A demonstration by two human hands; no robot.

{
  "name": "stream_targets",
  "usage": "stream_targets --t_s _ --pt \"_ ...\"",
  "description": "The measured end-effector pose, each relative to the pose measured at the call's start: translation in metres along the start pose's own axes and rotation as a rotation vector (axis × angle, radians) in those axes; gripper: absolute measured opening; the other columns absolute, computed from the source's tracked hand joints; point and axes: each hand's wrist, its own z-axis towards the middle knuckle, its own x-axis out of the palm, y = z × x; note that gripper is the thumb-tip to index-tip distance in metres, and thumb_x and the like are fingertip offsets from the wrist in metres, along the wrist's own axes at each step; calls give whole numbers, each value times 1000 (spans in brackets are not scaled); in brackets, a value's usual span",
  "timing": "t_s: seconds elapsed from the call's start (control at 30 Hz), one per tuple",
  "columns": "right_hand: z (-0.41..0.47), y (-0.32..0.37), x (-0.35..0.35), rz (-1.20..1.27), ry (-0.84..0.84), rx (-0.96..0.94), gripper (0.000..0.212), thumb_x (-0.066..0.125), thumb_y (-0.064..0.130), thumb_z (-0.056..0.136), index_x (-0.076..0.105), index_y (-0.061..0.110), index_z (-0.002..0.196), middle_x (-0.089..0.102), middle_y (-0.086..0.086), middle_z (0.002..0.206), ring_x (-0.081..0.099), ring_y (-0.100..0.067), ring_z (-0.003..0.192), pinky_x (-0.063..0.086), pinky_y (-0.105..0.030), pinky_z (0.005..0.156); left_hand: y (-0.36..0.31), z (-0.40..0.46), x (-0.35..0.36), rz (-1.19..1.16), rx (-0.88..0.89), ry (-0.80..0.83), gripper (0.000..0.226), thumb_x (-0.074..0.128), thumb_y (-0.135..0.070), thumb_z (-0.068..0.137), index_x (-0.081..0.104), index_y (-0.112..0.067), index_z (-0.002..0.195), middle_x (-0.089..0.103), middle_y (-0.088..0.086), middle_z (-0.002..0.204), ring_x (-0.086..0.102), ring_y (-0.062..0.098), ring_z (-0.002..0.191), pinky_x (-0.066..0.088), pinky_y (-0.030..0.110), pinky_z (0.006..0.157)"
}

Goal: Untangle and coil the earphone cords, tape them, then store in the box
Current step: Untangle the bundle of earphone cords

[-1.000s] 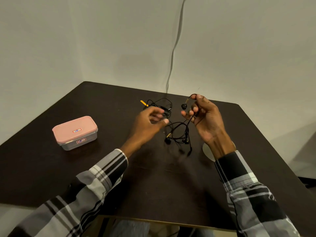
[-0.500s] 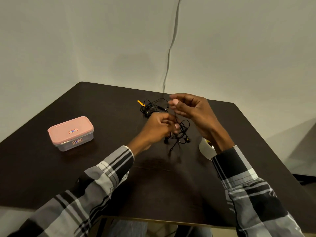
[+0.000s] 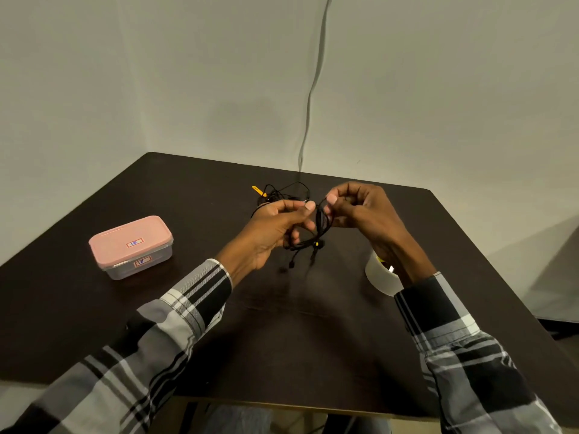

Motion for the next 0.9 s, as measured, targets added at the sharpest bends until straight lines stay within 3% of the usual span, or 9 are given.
stream_targets --t_s 0.13,0.3,0.43,0.57,0.67,0.77,0.9 --pt "2 10 0 37 -83 10 7 59 13 98 63 8 97 54 -1 61 49 -11 51 52 -28 52 0 -3 -9 183 -39 94 23 72 -44 84 67 -21 82 62 -4 65 40 4 48 40 16 49" --pt "6 17 -9 49 -196 1 9 64 24 96 64 15 96 37 11 52 30 -6 46 31 -22 44 -2 -2 -24 117 -10 124 28 64 -36 91 70 -11 103 43 -9 55 32 2 45 26 15 43" --pt "6 23 -19 29 -335 -34 11 69 30 92 70 20 94 34 6 57 26 -9 48 29 -22 48 -7 -2 -40 221 8 74 29 69 -33 89 70 -21 115 45 -15 57 36 2 48 23 14 44" --pt "6 32 -31 33 -500 -90 13 69 32 92 72 20 97 39 4 60 33 -9 52 34 -22 49 -2 3 -56 246 25 -32 22 68 -29 90 72 -22 111 53 -11 63 42 1 50 27 13 44" --pt "8 37 -40 82 -565 -106 11 68 32 93 71 22 96 39 2 61 33 -9 52 34 -23 49 5 6 -69 149 -17 -172 25 69 -40 88 74 -19 101 50 -5 63 35 2 47 27 12 41" --pt "8 35 -40 105 -521 -109 15 67 30 94 70 17 101 41 3 60 35 -7 49 33 -22 48 9 2 -77 187 -57 -117 39 62 -55 87 71 -28 113 61 -4 71 44 3 51 32 15 44" --pt "8 30 -34 96 -411 -82 26 64 29 96 67 9 112 57 0 64 52 -10 52 46 -23 51 6 3 -73 227 -11 -107 38 62 -48 90 62 -32 125 72 4 104 66 9 79 57 29 65"
